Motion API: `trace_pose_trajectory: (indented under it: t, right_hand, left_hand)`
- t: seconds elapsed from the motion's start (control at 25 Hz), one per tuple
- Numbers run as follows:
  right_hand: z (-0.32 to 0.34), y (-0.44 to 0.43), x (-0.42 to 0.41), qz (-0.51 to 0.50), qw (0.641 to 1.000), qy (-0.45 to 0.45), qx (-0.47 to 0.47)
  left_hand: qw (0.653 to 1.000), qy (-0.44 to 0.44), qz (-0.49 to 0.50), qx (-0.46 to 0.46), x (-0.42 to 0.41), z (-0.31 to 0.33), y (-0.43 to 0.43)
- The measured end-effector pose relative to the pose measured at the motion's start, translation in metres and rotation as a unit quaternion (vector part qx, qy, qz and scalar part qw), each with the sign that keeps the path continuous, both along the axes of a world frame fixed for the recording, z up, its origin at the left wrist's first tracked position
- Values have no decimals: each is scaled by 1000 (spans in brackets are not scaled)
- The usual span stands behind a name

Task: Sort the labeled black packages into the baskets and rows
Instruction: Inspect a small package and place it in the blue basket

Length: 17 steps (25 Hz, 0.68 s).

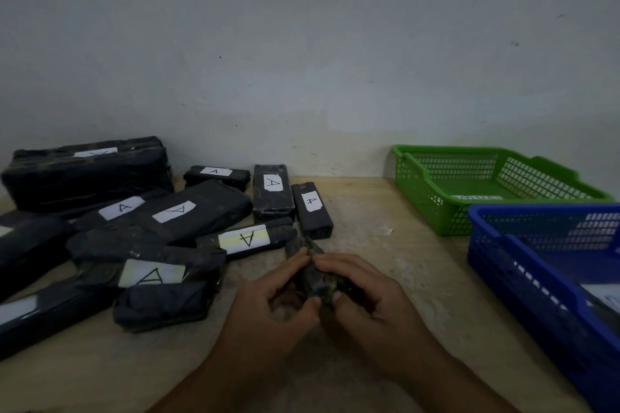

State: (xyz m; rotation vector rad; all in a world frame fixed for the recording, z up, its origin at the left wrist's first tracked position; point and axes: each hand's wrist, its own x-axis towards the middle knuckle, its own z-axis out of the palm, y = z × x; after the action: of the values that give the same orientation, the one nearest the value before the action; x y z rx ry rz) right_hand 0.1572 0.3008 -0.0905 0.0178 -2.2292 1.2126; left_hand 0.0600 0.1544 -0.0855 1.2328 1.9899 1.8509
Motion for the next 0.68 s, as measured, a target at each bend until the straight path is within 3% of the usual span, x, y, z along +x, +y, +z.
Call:
trace_pose_trajectory:
  t: [0.36, 0.68]
  right_hand:
    - [-3, 3, 0, -47, 984, 53, 166]
    - [0, 1, 2, -38, 991, 48, 116]
  left_hand:
    - [1000, 7, 0, -11, -5, -6, -1]
    - [999, -45, -2, 19, -1, -4, 3]
